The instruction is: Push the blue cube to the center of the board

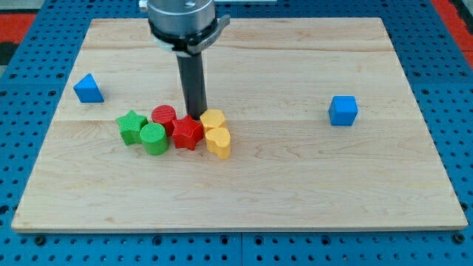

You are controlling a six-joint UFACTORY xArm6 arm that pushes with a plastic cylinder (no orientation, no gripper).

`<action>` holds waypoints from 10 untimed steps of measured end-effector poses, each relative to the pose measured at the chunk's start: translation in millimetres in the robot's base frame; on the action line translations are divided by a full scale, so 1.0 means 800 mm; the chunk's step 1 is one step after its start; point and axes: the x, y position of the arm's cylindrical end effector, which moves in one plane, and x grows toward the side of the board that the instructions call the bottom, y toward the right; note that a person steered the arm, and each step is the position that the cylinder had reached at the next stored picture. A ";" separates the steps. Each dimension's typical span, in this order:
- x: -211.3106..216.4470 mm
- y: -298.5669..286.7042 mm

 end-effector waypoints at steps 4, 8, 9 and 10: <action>0.082 0.135; 0.038 0.280; 0.025 0.284; -0.006 0.275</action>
